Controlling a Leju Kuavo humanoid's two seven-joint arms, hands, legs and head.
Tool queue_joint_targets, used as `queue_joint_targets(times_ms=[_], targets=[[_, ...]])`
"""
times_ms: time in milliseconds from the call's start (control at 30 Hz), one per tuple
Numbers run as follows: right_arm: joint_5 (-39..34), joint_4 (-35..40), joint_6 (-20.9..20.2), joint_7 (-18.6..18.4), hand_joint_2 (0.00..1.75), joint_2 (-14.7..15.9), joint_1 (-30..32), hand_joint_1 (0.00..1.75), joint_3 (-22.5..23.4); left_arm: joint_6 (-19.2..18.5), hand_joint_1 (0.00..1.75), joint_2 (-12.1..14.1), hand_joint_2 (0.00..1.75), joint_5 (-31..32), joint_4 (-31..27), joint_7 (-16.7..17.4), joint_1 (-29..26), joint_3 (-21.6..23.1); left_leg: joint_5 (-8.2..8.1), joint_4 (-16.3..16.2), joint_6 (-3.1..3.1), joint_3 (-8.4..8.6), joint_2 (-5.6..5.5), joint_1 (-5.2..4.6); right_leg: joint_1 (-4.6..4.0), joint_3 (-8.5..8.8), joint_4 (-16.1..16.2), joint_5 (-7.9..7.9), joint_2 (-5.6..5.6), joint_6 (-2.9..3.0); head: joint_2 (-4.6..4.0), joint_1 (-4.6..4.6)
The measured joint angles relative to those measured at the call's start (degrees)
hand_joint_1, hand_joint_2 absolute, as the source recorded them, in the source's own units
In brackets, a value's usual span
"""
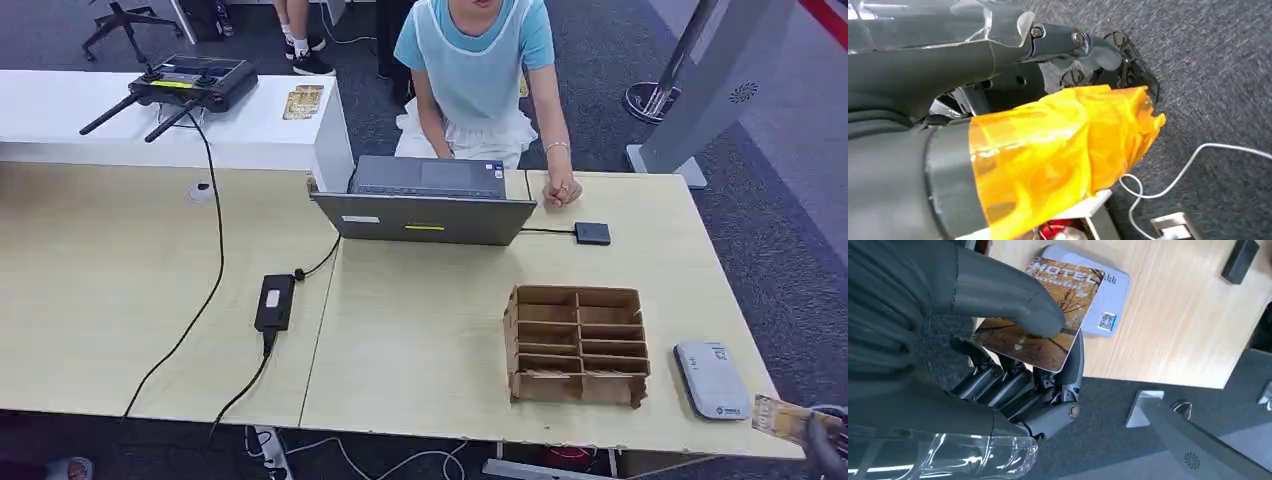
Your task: Pass the card to the sensor for recognition and then transmit it.
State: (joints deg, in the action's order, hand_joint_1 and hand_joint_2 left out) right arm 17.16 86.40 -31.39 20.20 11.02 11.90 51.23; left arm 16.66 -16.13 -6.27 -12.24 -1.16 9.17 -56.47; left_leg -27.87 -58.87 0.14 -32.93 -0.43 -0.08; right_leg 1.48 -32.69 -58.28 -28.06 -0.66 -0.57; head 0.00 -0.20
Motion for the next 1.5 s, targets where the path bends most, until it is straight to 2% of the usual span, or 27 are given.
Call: queue_joint_targets(times_ms=[200,400,1000,1300,1500], targets=[[-0.1,0.8,0.6,-0.7,1.75,-0.4,-1.1,1.75,0.5,0.0,0.0,0.2,0.0,-1.4,0.0,-0.4,-0.4,-3.0,-0.01,0.0,0.01,0.01,0.0,-0.01,0.01,0.04,0.0,0.0,0.0,0.0,0.02,-0.07],[-0.6,1.7,1.4,-1.4,1.75,-0.4,-1.5,1.75,0.5,-0.1,0.0,0.2,0.0,-2.0,-0.1,-0.9,-0.4,-4.2,-0.01,0.0,0.02,0.02,0.01,-0.01,0.01,0.05,0.0,0.0,0.01,-0.01,0.02,-0.02],[-1.4,2.7,3.7,-4.7,1.75,1.0,-1.3,1.75,-0.3,-0.1,0.0,0.7,0.0,-0.4,-0.1,-0.2,-0.4,-4.4,-0.02,0.0,0.03,0.02,0.03,-0.01,0.01,0.06,0.0,0.0,0.01,-0.01,0.0,-0.04],[-0.7,1.0,5.8,-5.3,1.75,1.7,-1.3,1.75,-3.4,0.0,0.0,0.9,0.0,1.6,-0.1,0.3,-0.3,-4.4,-0.02,0.0,0.03,0.03,0.04,-0.01,0.01,0.07,0.0,0.0,0.02,0.0,0.0,0.0],[-1.3,-0.2,8.0,-6.0,1.75,2.7,-1.4,1.75,-6.3,0.8,0.0,1.3,0.0,3.7,-0.1,1.3,-3.5,-4.0,-0.02,0.0,0.03,0.04,0.1,0.0,0.01,-0.04,0.0,-0.01,0.14,-0.01,0.0,0.0]])
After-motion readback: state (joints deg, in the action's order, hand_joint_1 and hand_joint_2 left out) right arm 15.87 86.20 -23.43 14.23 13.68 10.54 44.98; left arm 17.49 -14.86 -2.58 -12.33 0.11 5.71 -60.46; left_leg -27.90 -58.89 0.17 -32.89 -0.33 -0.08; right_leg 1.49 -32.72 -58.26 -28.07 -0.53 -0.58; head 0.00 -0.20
